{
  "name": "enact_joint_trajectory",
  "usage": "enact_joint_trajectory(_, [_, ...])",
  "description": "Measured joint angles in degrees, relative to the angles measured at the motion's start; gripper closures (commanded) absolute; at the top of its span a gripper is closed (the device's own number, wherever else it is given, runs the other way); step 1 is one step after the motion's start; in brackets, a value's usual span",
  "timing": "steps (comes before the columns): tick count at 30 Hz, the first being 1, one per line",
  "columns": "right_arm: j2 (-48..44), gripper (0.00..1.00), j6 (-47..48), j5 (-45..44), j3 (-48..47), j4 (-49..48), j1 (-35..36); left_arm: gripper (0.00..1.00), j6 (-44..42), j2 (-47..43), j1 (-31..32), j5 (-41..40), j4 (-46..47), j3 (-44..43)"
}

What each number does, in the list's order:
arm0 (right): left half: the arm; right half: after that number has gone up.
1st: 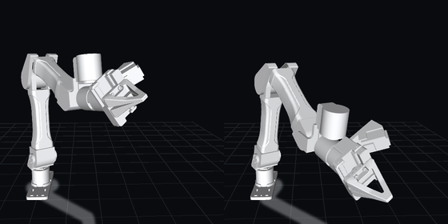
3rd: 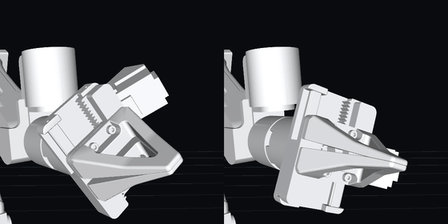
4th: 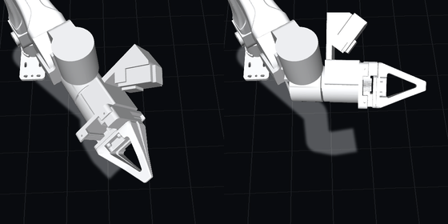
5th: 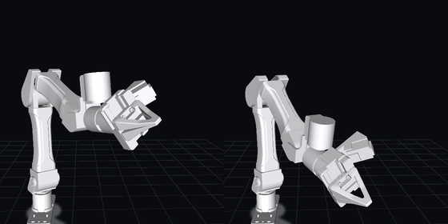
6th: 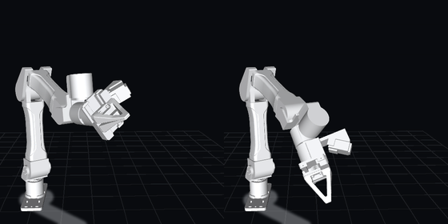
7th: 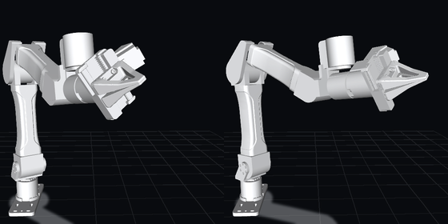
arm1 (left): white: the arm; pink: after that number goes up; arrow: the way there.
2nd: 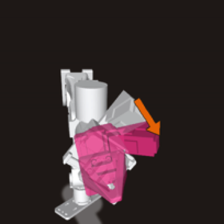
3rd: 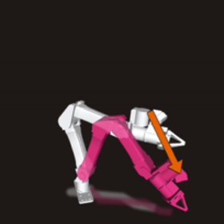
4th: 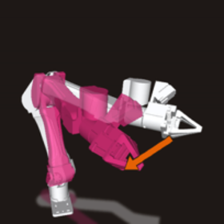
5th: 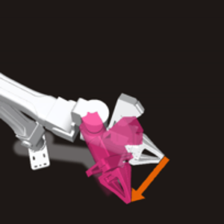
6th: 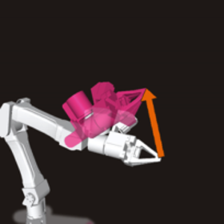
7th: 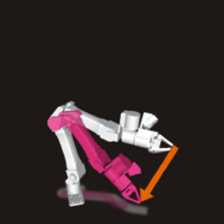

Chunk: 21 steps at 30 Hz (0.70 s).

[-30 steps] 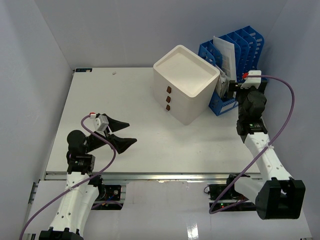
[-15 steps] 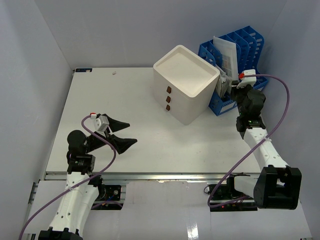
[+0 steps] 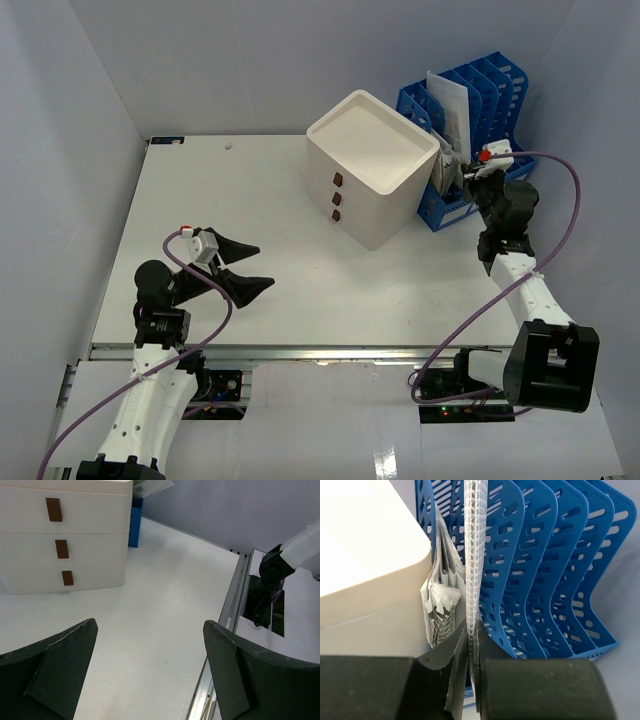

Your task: Organize the desk

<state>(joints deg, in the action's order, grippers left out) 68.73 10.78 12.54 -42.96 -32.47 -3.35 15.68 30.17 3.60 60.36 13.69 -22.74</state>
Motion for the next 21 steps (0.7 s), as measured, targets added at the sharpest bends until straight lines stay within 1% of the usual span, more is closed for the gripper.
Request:
enact_joint_trajectory(6, [0.1,0.92,-2.8,3.6,5.9,-11.1,-1.1,0.02,0.0,0.1,0.0,0.0,0.0,0.0])
enact_joint_trajectory(9, [0.7,0.92,-4.5,5.8,9.4,-19.3,-1.6,0.02,0.0,0.3,0.0,0.0,0.0,0.0])
enact_joint_trajectory(11, [2.3,0.92,-5.2,7.8,12.4,-27.2,-2.1,0.02,0.0,0.5,0.0,0.0,0.0,0.0])
enact_joint_trajectory(14, [5.5,0.92,-6.2,10.4,15.3,-33.8,-2.7,0.02,0.0,0.7,0.0,0.0,-0.1,0.0])
enact_joint_trajectory(21, [10.1,0.92,-10.2,11.2,14.7,-39.2,-3.9,0.02,0.0,1.1,0.0,0.0,-0.4,0.0])
